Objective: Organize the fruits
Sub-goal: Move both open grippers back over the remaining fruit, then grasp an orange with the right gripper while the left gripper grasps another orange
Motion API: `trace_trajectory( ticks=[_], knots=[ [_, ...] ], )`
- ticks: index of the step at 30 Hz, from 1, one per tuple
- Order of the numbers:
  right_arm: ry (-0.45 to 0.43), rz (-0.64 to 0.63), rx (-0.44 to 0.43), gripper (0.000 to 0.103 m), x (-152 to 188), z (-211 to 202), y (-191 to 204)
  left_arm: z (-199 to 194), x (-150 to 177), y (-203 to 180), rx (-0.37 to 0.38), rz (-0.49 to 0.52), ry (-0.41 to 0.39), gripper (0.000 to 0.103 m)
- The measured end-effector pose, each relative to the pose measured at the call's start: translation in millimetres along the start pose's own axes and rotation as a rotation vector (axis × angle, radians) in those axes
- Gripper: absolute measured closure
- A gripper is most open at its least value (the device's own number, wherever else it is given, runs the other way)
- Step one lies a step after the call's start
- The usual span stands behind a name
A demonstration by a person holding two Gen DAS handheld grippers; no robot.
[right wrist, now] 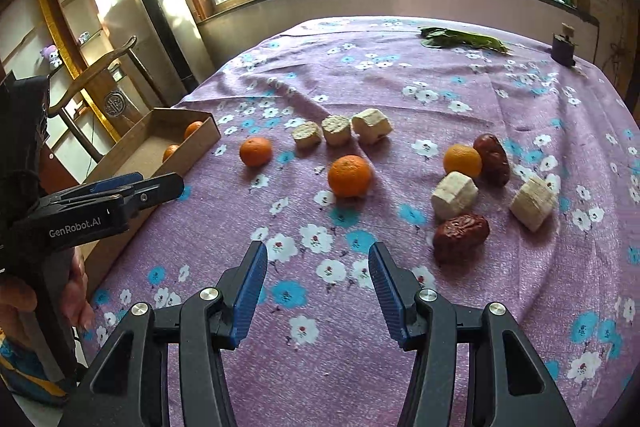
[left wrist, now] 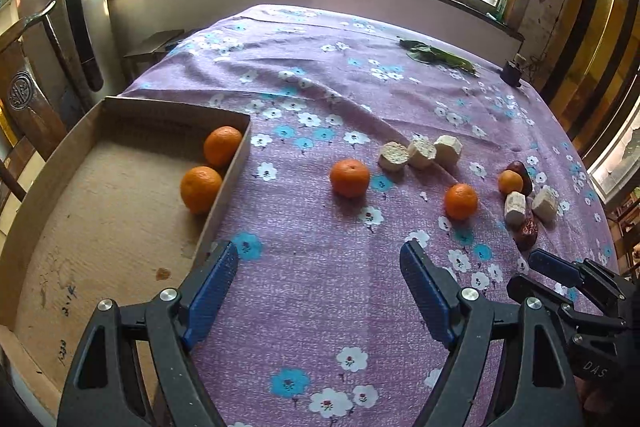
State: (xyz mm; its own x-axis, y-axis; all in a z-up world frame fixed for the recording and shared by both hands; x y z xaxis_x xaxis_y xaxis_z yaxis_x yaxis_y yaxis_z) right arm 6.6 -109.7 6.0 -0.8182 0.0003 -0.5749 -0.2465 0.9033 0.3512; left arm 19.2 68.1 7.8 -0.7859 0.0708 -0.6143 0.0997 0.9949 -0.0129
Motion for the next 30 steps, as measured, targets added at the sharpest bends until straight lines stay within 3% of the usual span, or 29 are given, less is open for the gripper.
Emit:
trace_trajectory(
  ticks=[13,24,27,30],
  knots=[
    [0.005,-0.049,-0.010,0.046,-29,38,7,38,-18,-7,-0.018,0.009,0.056,0.021],
    [0.060,-0.083,0.040,0.046,-45,82,5,75,-29,-1,-0.056,-0.011,0.104,0.021],
    [0.052,-0.121,0.073,0.061,-46,86,4,83,-31,-2,-0.072,-0.002,0.109,0.021],
    [0.050,-0.096,0.052,0.066,-47,85,-1,89,-34,-4,-0.070,0.001,0.110,0.021]
  ],
)
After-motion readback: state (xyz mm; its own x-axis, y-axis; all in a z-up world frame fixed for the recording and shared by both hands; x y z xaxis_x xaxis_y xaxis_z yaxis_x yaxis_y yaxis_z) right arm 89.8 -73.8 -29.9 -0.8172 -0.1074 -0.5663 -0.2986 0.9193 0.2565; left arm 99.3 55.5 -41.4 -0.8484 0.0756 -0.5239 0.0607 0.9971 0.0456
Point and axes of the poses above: each gripper's, at about its wrist camera, not at the fingertips, and z roughly the way its jaws point, y to its left, x to its underside, the point moved 6 cm from there along z, roughly the way its jaws point, and after that the axes turned 10 degrees about z, right-handed, at the moved point
